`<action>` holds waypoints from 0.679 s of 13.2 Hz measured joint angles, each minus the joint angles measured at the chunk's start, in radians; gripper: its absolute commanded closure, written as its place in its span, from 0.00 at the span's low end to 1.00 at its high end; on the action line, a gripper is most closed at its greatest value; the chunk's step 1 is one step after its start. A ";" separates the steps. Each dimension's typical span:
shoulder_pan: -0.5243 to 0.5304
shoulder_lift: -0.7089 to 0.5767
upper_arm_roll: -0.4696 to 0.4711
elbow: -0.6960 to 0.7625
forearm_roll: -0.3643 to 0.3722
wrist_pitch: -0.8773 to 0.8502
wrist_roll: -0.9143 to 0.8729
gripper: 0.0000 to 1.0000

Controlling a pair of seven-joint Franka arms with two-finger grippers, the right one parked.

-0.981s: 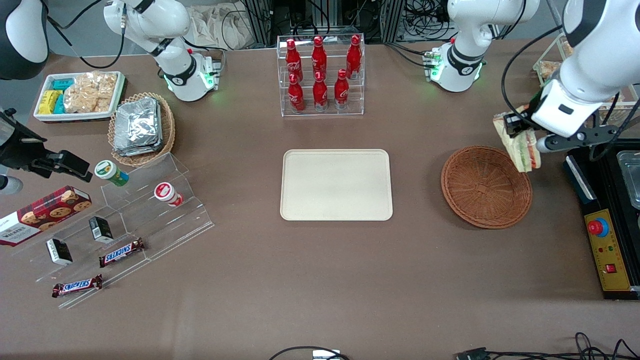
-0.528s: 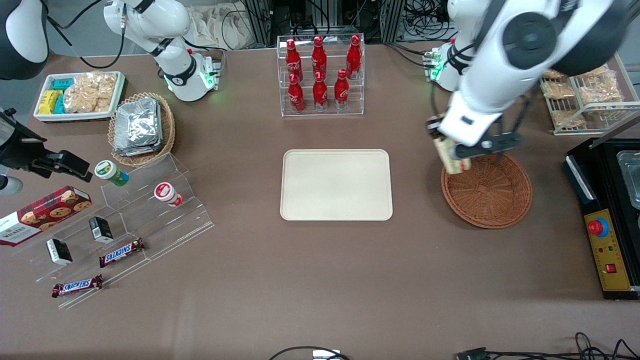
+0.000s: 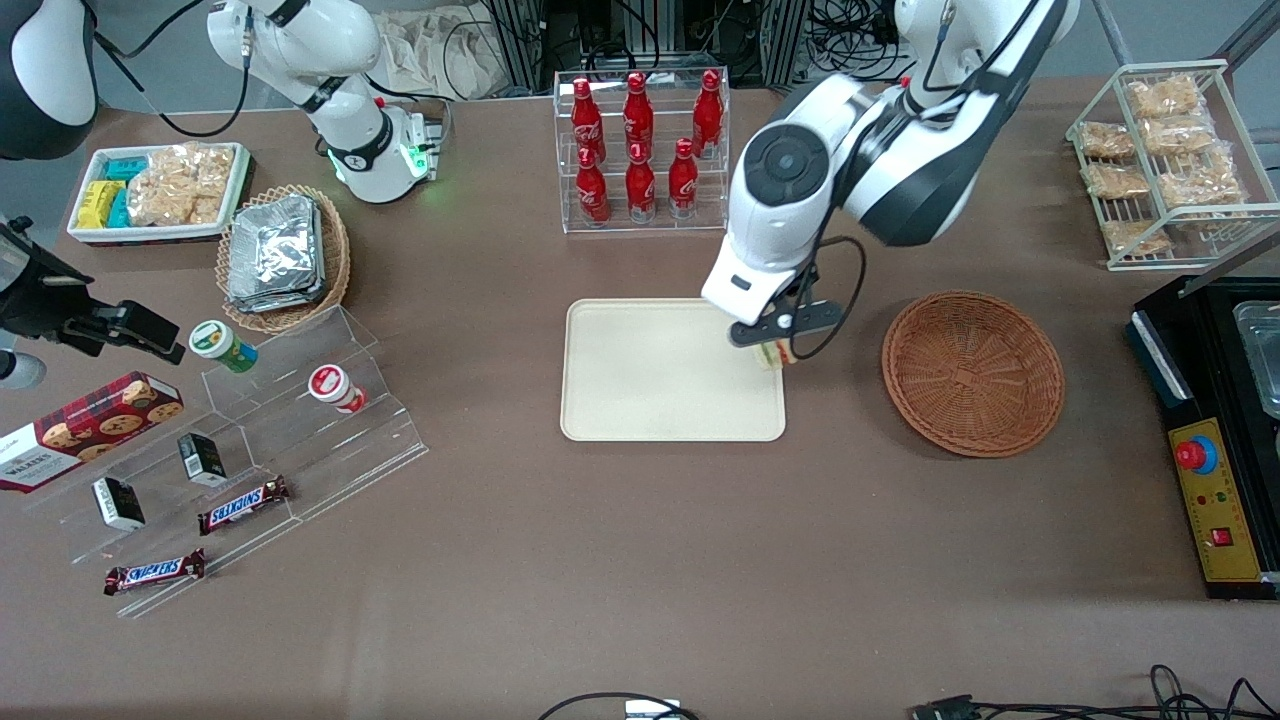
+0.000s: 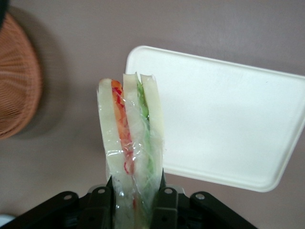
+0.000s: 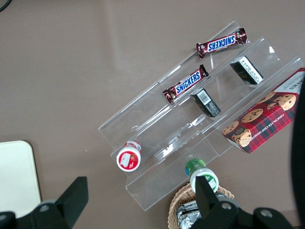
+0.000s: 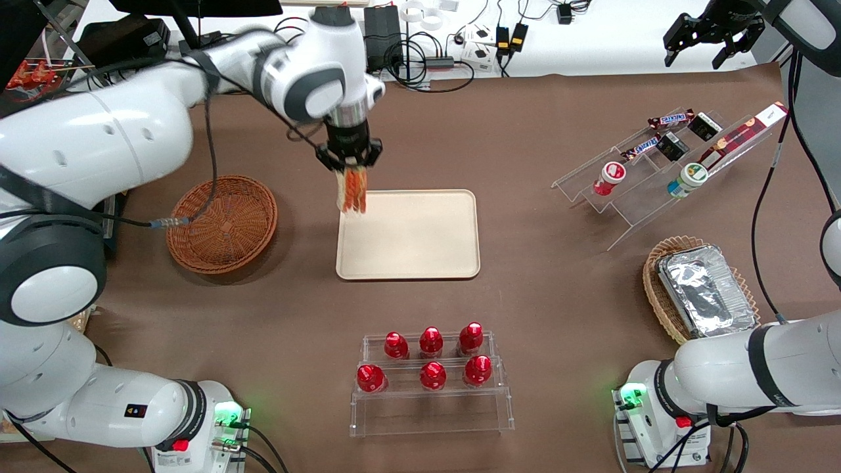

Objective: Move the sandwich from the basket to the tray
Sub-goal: 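Carry the held sandwich over the white tray with the left gripper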

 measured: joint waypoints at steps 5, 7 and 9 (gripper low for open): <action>0.016 0.110 0.011 -0.210 0.083 0.319 0.000 0.70; 0.020 0.157 0.012 -0.217 0.119 0.365 0.000 0.69; 0.022 0.185 0.012 -0.222 0.129 0.405 0.001 0.68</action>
